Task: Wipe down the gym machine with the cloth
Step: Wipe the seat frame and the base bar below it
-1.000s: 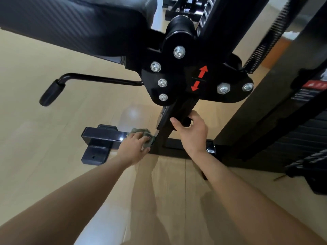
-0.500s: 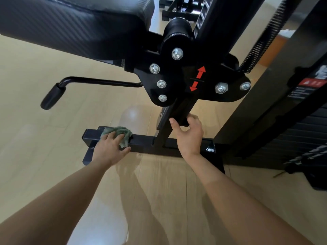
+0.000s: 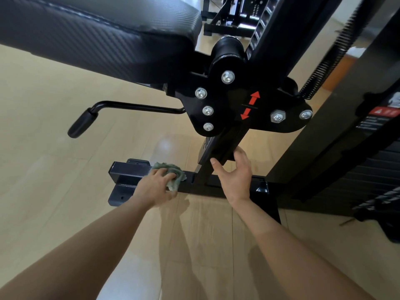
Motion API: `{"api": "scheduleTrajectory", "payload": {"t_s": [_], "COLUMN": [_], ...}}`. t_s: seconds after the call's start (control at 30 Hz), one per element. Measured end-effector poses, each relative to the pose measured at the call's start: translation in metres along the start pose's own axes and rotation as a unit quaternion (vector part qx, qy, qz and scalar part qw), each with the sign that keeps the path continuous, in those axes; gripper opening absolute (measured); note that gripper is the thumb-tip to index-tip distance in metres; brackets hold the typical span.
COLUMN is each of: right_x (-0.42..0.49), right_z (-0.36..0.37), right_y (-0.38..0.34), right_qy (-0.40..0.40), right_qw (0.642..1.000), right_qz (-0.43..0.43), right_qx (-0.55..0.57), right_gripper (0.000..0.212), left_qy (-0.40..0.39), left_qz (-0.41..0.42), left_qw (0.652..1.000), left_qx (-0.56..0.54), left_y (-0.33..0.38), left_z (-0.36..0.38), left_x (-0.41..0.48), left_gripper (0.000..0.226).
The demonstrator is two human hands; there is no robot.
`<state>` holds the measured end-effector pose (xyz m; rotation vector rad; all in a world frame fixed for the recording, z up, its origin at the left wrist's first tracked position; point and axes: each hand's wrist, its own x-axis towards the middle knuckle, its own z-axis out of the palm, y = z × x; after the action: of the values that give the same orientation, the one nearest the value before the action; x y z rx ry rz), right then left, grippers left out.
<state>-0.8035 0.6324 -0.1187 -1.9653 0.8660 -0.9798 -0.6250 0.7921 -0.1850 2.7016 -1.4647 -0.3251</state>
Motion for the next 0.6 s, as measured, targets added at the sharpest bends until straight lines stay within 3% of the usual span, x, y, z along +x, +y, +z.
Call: {"api": "scheduleTrajectory", "payload": {"t_s": [0.23, 0.43, 0.6], "right_x": [-0.003, -0.005, -0.004], "right_z": [-0.008, -0.01, -0.005], "right_y": [0.005, -0.008, -0.011], "right_qy": [-0.049, -0.055, -0.059], "right_qw": [0.998, 0.998, 0.997], "right_qz": [-0.036, 0.008, 0.026], "right_qx": [-0.021, 0.036, 0.05], "right_gripper": [0.064, 0.06, 0.085], "left_qy": [0.021, 0.001, -0.004], "left_qz": [-0.198, -0.202, -0.181], "left_qw": [0.979, 0.977, 0.981], "left_qx": [-0.053, -0.067, -0.076], "left_y": [-0.049, -0.045, -0.042], "left_z": [-0.005, -0.001, 0.0], "left_x": [-0.012, -0.01, -0.006], "left_gripper": [0.074, 0.081, 0.081]}}
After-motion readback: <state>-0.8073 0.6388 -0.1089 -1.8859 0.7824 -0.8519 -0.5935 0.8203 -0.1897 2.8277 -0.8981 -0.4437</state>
